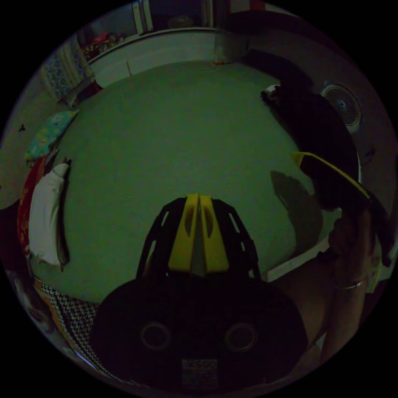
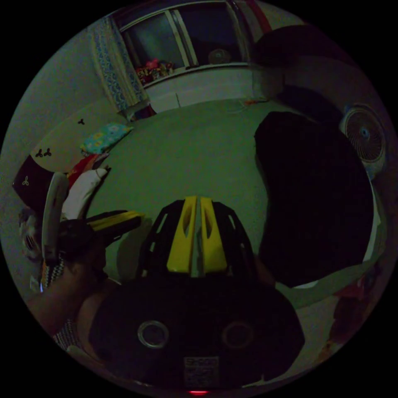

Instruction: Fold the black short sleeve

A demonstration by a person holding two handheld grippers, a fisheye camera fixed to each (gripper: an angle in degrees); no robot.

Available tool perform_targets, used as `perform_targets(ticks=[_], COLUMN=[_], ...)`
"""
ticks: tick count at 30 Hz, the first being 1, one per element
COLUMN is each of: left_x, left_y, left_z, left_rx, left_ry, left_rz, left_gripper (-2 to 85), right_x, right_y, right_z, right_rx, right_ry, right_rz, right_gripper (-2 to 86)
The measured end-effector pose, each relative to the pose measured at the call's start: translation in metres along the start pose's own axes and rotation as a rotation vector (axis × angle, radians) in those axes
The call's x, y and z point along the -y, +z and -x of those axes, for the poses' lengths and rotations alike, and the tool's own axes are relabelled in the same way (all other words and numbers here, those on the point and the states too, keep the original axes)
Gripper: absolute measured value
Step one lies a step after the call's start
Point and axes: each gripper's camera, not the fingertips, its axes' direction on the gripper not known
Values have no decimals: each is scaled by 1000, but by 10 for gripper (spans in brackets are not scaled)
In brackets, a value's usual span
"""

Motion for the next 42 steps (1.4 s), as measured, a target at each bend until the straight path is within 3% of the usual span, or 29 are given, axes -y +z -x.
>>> perform_targets(ticks=[6,10,14,19,23,29,34,42], left_x=[-27,-47,-61,-80,-92,-111,-126,-147], left_y=[-23,-41,-52,-64,-72,-85,-95,-114], left_z=[-6,-4,2,7,11,24,38,60], left_rx=[38,35,13,3,3,0,-36,-30], left_ry=[19,22,6,-8,-8,-14,-25,-55], left_rz=[-59,-114,-137,-143,-145,-151,-146,-160], left_gripper=[-1,-2,-3,-3,-3,-3,-3,-4], right_x=[36,80,115,141,149,166,176,189], right_y=[-44,-43,-16,24,37,0,-23,-42], right_z=[6,-8,-3,-1,14,15,22,91], right_rx=[-150,-158,-355,-485,-608,-399,-358,3], right_ry=[-24,-36,-94,-99,-141,-117,-160,-246], right_rz=[-120,38,196,342,350,302,312,250], right_gripper=[3,70,109,117,88,-1,-8,-9])
